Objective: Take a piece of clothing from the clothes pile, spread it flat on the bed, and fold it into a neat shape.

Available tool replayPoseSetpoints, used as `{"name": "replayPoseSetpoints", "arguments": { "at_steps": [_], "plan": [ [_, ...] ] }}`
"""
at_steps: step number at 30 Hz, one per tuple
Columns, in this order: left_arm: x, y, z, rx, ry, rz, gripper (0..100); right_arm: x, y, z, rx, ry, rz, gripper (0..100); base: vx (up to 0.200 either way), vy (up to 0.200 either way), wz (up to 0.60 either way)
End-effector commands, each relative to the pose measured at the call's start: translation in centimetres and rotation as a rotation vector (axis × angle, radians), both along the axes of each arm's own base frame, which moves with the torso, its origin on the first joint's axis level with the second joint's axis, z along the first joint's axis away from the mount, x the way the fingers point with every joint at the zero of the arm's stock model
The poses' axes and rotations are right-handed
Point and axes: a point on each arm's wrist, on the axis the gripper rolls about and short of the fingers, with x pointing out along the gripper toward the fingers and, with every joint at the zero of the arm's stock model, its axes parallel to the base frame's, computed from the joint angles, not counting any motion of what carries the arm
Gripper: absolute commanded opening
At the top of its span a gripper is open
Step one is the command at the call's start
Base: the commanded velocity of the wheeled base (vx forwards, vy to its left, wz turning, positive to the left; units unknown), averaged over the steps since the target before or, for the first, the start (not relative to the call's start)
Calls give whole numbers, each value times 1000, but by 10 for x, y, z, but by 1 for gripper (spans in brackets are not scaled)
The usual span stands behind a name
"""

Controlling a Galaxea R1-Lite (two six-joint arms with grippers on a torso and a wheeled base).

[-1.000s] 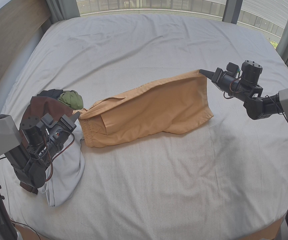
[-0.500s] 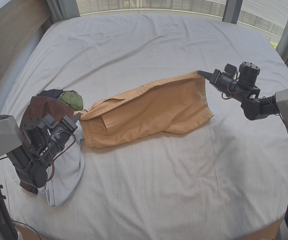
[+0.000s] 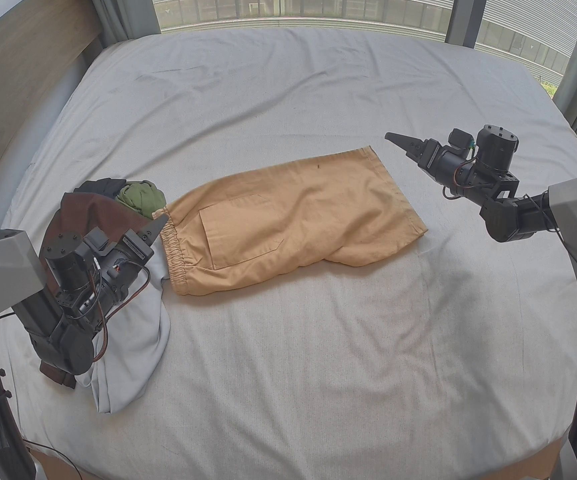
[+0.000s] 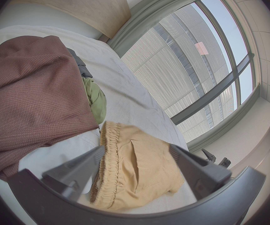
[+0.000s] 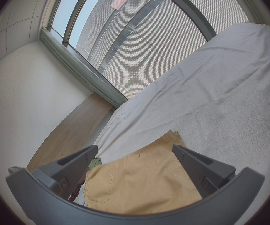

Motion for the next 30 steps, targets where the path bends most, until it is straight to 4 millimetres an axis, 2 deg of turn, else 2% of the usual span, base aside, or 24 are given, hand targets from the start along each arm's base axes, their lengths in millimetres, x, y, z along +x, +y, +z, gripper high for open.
{"name": "replayPoseSetpoints", "arguments": {
  "at_steps": [1, 7, 14, 19, 24, 26, 30],
  "plan": [
    [1, 0, 3, 0, -15, 2, 100, -1, 2, -3, -2, 7, -8, 100, 0, 0, 0],
    [1, 1, 8, -3, -29, 21, 100, -13, 9, -2, -2, 9, 11, 100, 0, 0, 0],
    [-22, -8, 32, -16, -67, -27, 100, -60, 24, -1, -12, 59, 67, 100, 0, 0, 0],
    [-28, -15, 36, -17, -78, -52, 100, -79, 33, -3, 10, 18, 104, 100, 0, 0, 0],
    [-37, -21, 39, -11, -80, -79, 100, -91, 39, -20, 35, 36, 130, 100, 0, 0, 0],
    [-45, -28, 36, 0, -59, -120, 100, -91, 39, -37, 33, 50, 129, 100, 0, 0, 0],
    [-50, -37, 31, 8, -39, -153, 100, -92, 39, -59, 23, 96, 128, 100, 0, 0, 0]
  ]
}}
